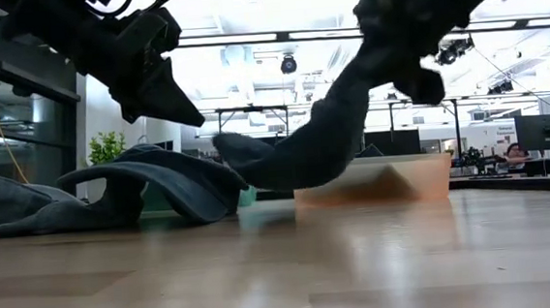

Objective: Pick & Place hat
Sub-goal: Put the right blue cap into the orange bin

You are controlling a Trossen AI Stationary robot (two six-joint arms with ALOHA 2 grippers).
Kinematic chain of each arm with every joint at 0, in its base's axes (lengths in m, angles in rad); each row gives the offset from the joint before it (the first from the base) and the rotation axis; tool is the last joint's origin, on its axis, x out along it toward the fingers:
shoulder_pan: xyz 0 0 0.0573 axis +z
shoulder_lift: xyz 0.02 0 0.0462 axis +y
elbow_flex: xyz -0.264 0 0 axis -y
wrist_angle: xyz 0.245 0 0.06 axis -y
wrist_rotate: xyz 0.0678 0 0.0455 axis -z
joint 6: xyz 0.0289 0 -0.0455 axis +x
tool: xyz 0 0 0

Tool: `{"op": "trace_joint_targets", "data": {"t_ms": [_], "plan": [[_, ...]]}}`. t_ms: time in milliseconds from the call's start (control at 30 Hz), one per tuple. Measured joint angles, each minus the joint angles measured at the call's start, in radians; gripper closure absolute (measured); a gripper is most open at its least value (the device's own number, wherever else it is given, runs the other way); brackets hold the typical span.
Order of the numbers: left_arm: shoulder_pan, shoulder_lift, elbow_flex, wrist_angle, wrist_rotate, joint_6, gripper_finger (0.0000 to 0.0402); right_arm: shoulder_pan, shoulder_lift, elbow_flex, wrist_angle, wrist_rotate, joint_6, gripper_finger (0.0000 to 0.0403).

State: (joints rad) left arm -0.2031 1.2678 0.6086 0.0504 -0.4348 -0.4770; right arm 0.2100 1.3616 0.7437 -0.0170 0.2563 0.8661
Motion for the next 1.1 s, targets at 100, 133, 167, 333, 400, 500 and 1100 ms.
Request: {"op": "trace_joint_targets", "data": {"t_ms": [100,133,167,333,400,500,1100], "plan": [[0.000,0.000,0.000,0.022,0.002,0.000,0.0402,0.000,-0.073,0.000,-0.069,-0.002,-0.034,0.0402],[0.000,0.000,0.000,0.024,0.002,0.000,0.0401,0.000,-0.092,0.000,-0.090,-0.008,-0.042,0.0402],[0.000,0.000,0.000,0.030,0.002,0.000,0.0401,0.000,-0.112,0.000,-0.106,-0.023,-0.058,0.0402],[0.000,0.000,0.000,0.059,0.007,0.000,0.0402,0.000,-0.177,0.000,-0.136,-0.089,-0.110,0.0402],[0.000,0.000,0.000,0.076,0.007,0.000,0.0402,0.000,-0.194,0.000,-0.140,-0.122,-0.116,0.0402],[0.000,0.000,0.000,0.103,0.007,0.000,0.0402,0.000,-0.214,0.000,-0.145,-0.202,-0.141,0.0402],[0.045,0.048,0.001,0.432,0.133,0.080,0.0298,0.008,-0.232,0.415,-0.779,-0.324,-0.628,0.0403]]}}
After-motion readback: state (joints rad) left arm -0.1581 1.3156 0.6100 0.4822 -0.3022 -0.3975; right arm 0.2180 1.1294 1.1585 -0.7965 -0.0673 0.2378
